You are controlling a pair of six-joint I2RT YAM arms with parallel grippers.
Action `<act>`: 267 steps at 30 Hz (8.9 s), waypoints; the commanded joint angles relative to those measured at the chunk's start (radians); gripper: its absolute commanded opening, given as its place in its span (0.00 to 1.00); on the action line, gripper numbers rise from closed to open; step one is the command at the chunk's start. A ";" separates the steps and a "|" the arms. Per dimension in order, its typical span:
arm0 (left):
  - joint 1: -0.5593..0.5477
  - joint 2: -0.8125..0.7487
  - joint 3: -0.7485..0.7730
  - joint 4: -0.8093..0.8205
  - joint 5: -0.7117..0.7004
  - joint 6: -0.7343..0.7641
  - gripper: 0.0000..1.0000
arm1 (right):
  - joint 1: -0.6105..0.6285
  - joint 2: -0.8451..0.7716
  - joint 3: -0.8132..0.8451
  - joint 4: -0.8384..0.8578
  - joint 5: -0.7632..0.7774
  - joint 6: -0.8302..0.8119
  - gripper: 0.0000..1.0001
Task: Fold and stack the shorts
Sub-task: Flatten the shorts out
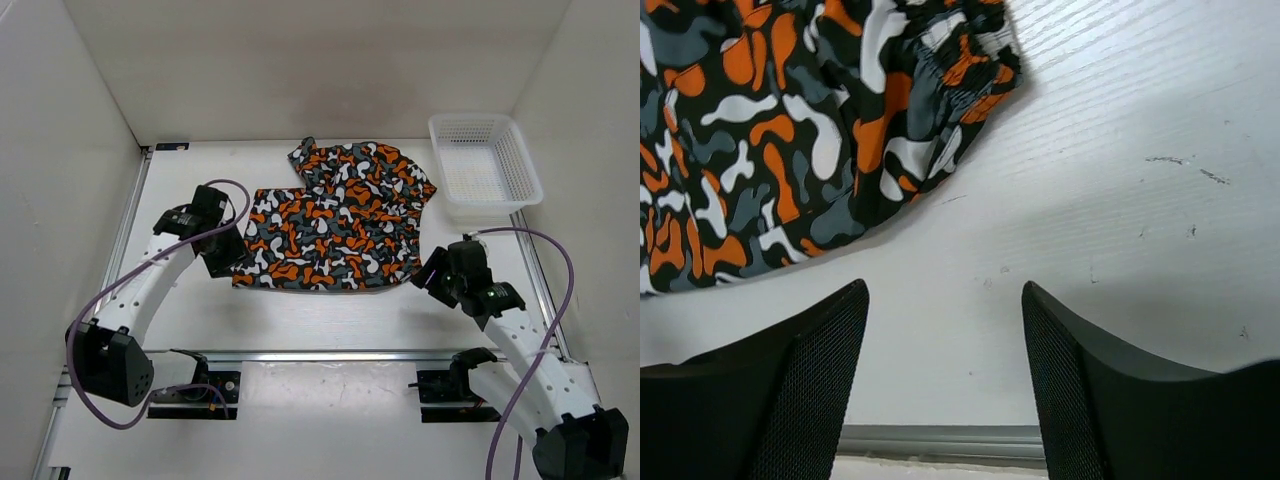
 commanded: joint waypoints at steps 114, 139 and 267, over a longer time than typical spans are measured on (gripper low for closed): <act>0.070 0.548 0.341 -0.004 -0.158 0.036 0.83 | -0.178 0.474 0.241 0.108 -0.046 -0.107 0.01; -0.033 0.142 -0.193 0.194 0.072 -0.134 0.68 | -0.178 0.494 0.232 0.128 -0.095 -0.117 0.01; 0.251 0.723 1.245 0.058 -0.238 0.130 0.10 | -0.179 1.071 1.214 -0.006 0.122 -0.295 0.01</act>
